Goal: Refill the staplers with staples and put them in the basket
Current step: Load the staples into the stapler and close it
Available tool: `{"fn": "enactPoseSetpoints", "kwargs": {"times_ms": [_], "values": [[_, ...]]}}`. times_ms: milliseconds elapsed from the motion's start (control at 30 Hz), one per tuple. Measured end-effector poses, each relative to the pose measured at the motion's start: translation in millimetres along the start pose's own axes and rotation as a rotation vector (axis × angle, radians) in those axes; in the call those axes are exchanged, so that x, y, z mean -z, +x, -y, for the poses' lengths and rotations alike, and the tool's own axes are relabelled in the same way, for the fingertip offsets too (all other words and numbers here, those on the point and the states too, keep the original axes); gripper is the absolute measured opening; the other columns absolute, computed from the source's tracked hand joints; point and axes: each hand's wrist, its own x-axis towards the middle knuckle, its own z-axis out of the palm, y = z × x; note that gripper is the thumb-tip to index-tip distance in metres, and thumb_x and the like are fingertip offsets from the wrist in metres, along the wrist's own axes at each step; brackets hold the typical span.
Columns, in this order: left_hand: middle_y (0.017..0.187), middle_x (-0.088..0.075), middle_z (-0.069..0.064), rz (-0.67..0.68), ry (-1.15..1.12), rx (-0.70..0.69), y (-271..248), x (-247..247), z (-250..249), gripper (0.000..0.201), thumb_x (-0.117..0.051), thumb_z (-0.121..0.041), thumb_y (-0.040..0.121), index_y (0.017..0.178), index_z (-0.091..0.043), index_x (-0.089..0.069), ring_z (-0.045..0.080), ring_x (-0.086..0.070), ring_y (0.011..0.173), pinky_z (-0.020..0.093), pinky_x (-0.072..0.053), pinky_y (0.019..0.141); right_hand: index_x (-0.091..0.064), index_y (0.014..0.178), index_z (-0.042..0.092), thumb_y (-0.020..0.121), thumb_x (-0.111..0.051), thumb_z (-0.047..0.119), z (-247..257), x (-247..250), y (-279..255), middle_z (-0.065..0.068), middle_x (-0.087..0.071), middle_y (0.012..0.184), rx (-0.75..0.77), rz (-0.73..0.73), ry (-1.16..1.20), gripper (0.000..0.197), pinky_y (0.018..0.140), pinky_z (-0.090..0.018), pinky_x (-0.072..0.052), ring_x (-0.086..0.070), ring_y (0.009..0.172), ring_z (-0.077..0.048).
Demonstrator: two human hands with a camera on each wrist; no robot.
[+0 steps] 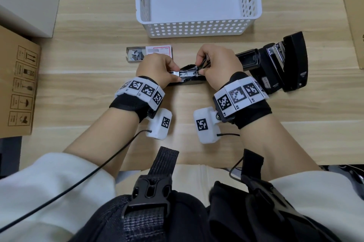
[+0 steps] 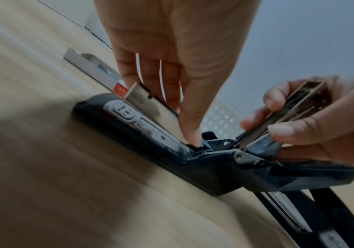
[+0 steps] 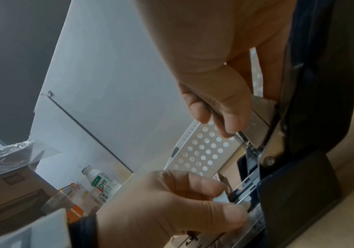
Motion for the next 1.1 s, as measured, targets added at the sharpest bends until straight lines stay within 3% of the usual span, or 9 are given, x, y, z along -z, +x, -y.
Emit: {"fn": "enactPoseSetpoints", "kwargs": {"times_ms": [333, 433, 533, 733, 933, 1000, 1100], "values": [[0.086, -0.067, -0.005, 0.023, 0.020, 0.028, 2, 0, 1, 0.022, -0.081, -0.028, 0.062, 0.071, -0.032, -0.062, 0.015, -0.061, 0.085, 0.034, -0.051, 0.085, -0.051, 0.077, 0.030, 0.078, -0.059, 0.002, 0, -1, 2, 0.005, -0.059, 0.085, 0.009, 0.014, -0.009, 0.029, 0.070, -0.031, -0.046, -0.058, 0.084, -0.022], [0.085, -0.067, -0.004, 0.026, -0.020, 0.016, 1, -2, 3, 0.025, -0.082, -0.022, 0.062, 0.080, -0.029, -0.066, 0.015, -0.060, 0.082, 0.034, -0.051, 0.085, -0.051, 0.076, 0.030, 0.078, -0.059, 0.003, -1, -2, 2, 0.003, -0.061, 0.089, 0.008, 0.011, -0.009, 0.029, 0.071, -0.032, -0.047, -0.058, 0.085, -0.022], [0.092, -0.066, -0.002, 0.069, -0.094, -0.082, -2, -2, 6, 0.032, -0.078, -0.011, 0.067, 0.096, -0.023, -0.070, 0.014, -0.058, 0.087, 0.032, -0.049, 0.089, -0.051, 0.076, 0.030, 0.077, -0.059, 0.003, -1, -2, 2, 0.002, -0.063, 0.092, 0.012, 0.005, -0.007, 0.029, 0.071, -0.032, -0.047, -0.058, 0.085, -0.023], [0.103, -0.067, 0.005, 0.104, -0.025, -0.187, -4, 3, 21, 0.027, -0.075, -0.015, 0.072, 0.098, -0.021, -0.072, 0.021, -0.059, 0.099, 0.035, -0.046, 0.093, -0.052, 0.077, 0.029, 0.078, -0.059, 0.001, -2, -2, 2, 0.001, -0.063, 0.092, 0.017, 0.006, -0.008, 0.029, 0.070, -0.031, -0.046, -0.058, 0.084, -0.023], [0.101, -0.066, 0.008, 0.100, -0.043, -0.219, -7, 9, 30, 0.025, -0.072, -0.014, 0.075, 0.099, -0.018, -0.071, 0.022, -0.058, 0.096, 0.031, -0.044, 0.091, -0.052, 0.078, 0.028, 0.077, -0.058, -0.001, -2, -1, 2, 0.000, -0.062, 0.090, 0.029, 0.002, 0.001, 0.030, 0.075, -0.035, -0.051, -0.058, 0.086, -0.024], [0.101, -0.066, 0.008, 0.094, -0.064, -0.211, -7, 7, 31, 0.025, -0.072, -0.013, 0.075, 0.099, -0.017, -0.071, 0.021, -0.058, 0.096, 0.029, -0.044, 0.090, -0.054, 0.084, 0.027, 0.077, -0.060, 0.001, -1, 1, 1, -0.002, -0.064, 0.097, 0.045, 0.020, -0.003, 0.028, 0.080, -0.036, -0.051, -0.059, 0.092, -0.024], [0.100, -0.068, 0.009, 0.059, -0.158, -0.152, -7, 2, 33, 0.024, -0.071, -0.009, 0.075, 0.098, -0.013, -0.071, 0.018, -0.058, 0.090, 0.017, -0.042, 0.079, -0.058, 0.099, 0.024, 0.077, -0.068, 0.012, -2, 10, -4, 0.001, -0.061, 0.111, 0.074, 0.020, -0.027, 0.027, 0.087, -0.035, -0.048, -0.056, 0.104, -0.020]]}}
